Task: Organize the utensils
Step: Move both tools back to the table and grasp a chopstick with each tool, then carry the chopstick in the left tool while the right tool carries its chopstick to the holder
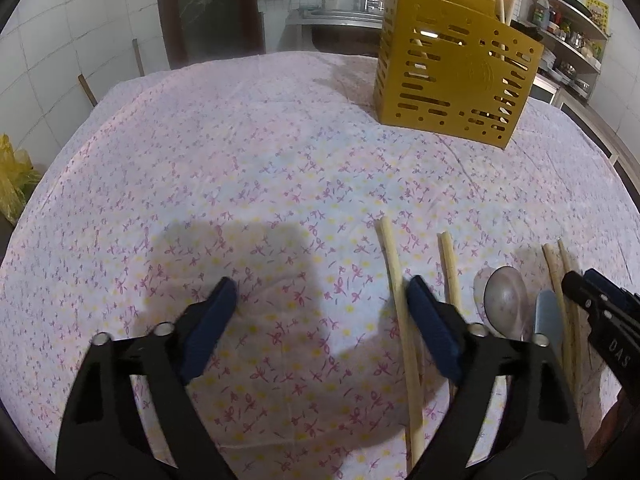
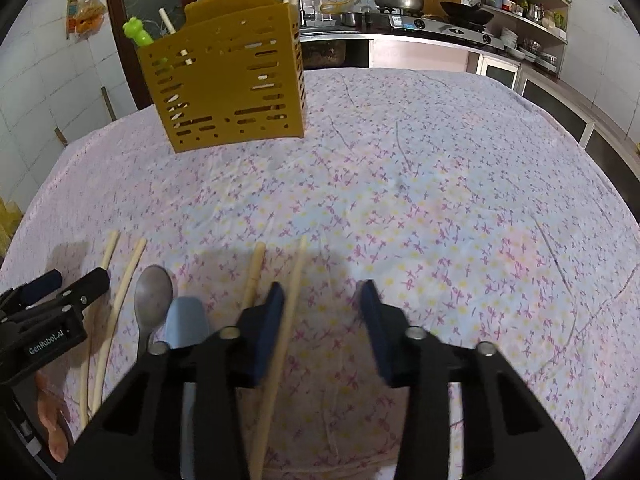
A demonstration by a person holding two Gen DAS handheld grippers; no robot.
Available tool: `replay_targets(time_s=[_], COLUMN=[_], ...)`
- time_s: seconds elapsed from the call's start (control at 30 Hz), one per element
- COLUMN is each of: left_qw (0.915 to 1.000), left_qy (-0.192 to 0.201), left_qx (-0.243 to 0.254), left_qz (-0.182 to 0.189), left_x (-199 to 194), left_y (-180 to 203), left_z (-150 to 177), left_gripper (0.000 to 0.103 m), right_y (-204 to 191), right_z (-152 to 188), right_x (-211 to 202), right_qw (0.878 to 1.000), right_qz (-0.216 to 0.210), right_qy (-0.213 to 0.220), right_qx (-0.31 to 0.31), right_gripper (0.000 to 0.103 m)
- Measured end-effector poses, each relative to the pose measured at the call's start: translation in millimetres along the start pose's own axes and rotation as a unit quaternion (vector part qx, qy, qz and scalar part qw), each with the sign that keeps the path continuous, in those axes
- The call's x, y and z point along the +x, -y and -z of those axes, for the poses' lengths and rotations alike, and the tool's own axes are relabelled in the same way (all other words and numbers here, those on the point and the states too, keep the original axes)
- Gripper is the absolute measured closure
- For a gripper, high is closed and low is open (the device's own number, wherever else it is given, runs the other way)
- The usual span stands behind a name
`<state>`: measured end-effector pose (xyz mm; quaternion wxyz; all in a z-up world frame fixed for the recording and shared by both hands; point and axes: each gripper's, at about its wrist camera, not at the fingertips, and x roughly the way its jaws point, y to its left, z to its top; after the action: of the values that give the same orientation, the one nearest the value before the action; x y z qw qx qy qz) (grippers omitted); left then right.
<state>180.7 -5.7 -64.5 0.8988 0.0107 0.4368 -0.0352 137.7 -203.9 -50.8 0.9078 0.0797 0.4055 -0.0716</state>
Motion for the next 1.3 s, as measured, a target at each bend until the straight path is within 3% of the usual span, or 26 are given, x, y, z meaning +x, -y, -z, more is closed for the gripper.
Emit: replay_targets(time_s=[0.37,0.53,0.87,1.3], left_qw=[0.9992,0.9994,0.9997,0.995], left_qy=[-0.02,-0.023,-0.009,0.092], left_qx=[0.032,0.023,0.01,-0.007], left_qz=[0.01,0.015,0.022,0.038], left_x=[0,3,-5,-73], left_y=[27,30,28,2], left_z=[-8,-12,-14,-19], left_gripper=[0.082,0.096,0.099,0.099], right_y=[3,0,2,25], right_z=[-3,-8,-11,-21], right_x=[3,6,2,-62], right_qw=[1.0,1.0,1.0,0.99], right_qz=[-0.014,-0.011,-0.021,-0.057], right_qy=[0.002,-0.001,0.009,0.127], right_qx=[0.006,0.003,0.008,0.032], right_gripper=[0.081,0.091,0.097,0.097])
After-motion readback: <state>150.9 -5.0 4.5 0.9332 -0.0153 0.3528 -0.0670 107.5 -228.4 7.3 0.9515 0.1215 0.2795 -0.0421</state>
